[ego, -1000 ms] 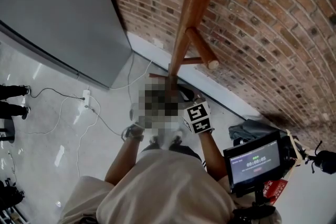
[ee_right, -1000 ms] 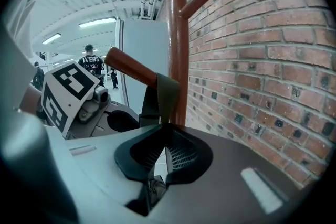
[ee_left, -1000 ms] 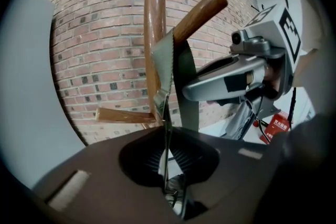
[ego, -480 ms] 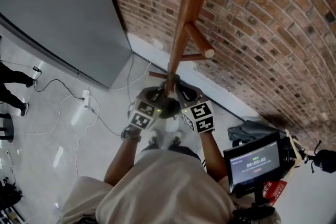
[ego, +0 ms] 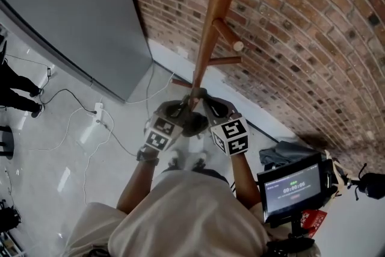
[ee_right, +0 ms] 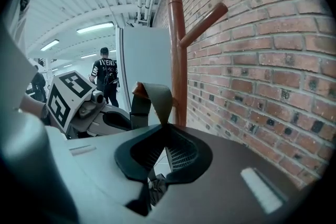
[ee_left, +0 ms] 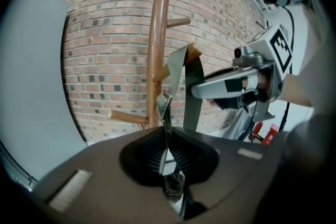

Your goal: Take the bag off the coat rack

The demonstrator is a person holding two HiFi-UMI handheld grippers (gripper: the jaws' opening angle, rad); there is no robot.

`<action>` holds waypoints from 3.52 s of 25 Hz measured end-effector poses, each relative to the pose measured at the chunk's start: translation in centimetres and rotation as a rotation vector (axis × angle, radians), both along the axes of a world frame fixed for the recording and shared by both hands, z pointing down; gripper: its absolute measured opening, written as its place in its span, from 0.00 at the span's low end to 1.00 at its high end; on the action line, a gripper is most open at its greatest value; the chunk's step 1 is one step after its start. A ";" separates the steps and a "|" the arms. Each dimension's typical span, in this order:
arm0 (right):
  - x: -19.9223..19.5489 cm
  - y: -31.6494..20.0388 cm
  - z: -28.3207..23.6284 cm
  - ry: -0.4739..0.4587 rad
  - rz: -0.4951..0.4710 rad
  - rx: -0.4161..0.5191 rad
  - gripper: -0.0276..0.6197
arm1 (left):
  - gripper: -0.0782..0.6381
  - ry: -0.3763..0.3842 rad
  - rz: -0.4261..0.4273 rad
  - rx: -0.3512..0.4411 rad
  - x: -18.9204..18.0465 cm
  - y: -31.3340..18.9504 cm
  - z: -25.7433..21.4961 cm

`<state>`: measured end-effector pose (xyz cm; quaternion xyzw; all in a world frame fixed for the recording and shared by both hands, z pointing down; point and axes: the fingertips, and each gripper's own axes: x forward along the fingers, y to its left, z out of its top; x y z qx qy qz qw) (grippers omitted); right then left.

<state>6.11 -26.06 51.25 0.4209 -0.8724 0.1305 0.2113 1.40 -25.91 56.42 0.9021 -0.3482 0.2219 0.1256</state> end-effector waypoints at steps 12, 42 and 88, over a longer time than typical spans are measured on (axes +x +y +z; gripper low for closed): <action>0.8 1.3 -3.8 -0.053 0.005 0.052 0.05 | 0.13 0.033 -0.031 0.055 -0.8 1.2 -3.8; 1.5 3.4 -22.5 -0.338 -0.098 0.373 0.05 | 0.13 0.203 -0.039 0.452 -2.2 2.1 -22.5; 1.8 4.0 -24.3 -0.396 -0.120 0.391 0.05 | 0.14 0.222 -0.061 0.497 -1.9 2.3 -25.1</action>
